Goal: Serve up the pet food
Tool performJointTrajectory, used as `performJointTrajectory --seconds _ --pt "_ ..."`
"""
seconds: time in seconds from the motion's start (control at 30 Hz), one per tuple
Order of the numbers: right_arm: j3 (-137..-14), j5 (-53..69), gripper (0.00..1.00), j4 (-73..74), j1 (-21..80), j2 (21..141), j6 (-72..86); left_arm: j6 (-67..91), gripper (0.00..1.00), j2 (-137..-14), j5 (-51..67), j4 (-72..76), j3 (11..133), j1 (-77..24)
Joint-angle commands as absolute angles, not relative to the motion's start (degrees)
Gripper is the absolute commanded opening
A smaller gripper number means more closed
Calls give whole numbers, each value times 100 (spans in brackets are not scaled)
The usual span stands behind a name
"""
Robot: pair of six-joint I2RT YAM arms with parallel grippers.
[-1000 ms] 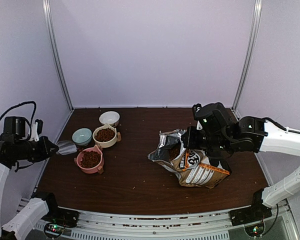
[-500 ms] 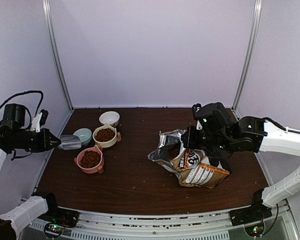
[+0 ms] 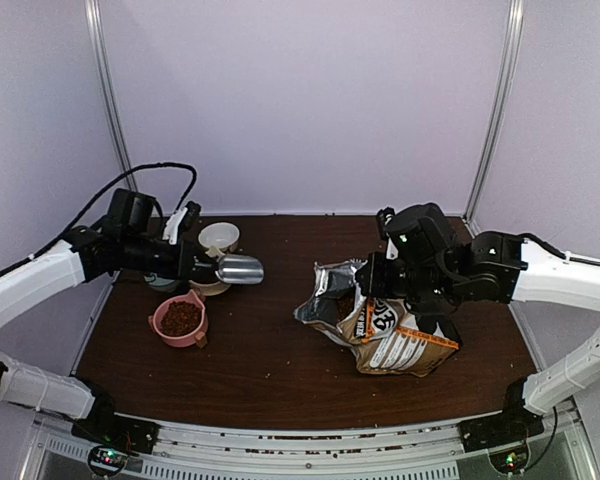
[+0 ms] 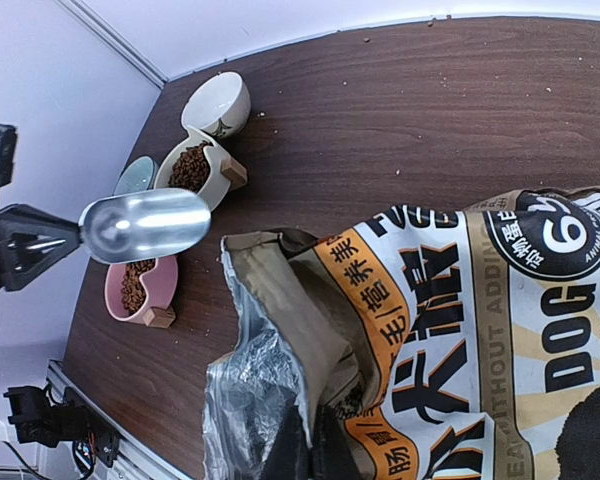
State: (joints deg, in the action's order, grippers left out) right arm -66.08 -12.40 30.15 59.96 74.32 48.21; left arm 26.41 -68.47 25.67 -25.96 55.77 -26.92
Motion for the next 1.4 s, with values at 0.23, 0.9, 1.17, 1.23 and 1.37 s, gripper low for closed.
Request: performJointTrajectory --seconds 0.23,0.9,1.17,1.23,1.37 --pt "-6468 -1493 0 2933 5839 7026 4913 2862 0 -9058 2285 -239 5996 -2917" --pt "-6214 -1643 0 2823 5832 7001 4930 2964 37 -10567 2095 580 5631 -2918" --pt "-6134 -1572 0 2892 5834 6932 4849 3060 61 -10336 1893 901 5143 -2921" --pt "-6141 -1598 0 2952 5828 6911 4820 3021 68 -10198 1718 788 5090 -2921" --pt "-6223 -1614 0 3048 5836 6891 4654 2876 82 -9839 1551 438 5176 -2923"
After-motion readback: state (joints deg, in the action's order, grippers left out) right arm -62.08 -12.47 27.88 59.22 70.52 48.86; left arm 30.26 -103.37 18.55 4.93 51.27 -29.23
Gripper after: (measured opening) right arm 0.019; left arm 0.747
